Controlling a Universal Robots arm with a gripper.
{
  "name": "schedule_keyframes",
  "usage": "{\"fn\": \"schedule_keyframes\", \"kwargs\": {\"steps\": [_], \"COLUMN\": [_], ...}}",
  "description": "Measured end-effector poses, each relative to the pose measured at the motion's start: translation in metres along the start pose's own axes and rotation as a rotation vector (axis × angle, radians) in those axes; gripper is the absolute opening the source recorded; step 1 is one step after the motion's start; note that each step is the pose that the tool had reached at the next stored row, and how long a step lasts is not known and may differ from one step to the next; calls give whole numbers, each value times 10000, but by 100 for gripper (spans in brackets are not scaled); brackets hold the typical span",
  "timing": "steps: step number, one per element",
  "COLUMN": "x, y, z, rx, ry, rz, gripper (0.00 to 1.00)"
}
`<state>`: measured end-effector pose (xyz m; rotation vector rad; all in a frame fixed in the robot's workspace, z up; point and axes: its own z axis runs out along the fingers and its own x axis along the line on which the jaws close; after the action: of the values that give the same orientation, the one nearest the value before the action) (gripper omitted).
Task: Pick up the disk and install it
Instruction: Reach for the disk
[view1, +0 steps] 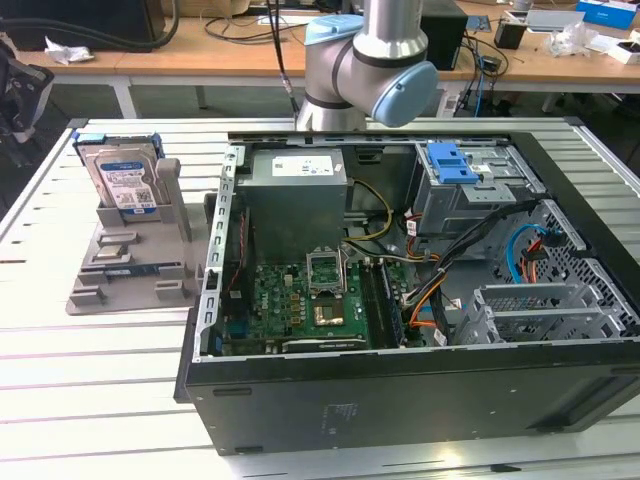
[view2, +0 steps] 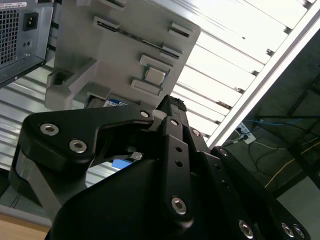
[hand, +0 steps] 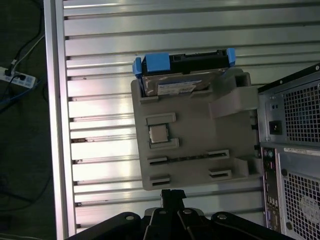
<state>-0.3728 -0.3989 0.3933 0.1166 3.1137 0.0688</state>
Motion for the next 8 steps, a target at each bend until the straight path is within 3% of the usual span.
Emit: {"fn": "schedule_keyframes", "kwargs": {"steps": [4, 8], "x": [93, 103], "y": [-7, 56], "z": [-2, 4], "rx": [0, 23], "ry": [-1, -1], "rz": [0, 0], "gripper": [11, 11]}}
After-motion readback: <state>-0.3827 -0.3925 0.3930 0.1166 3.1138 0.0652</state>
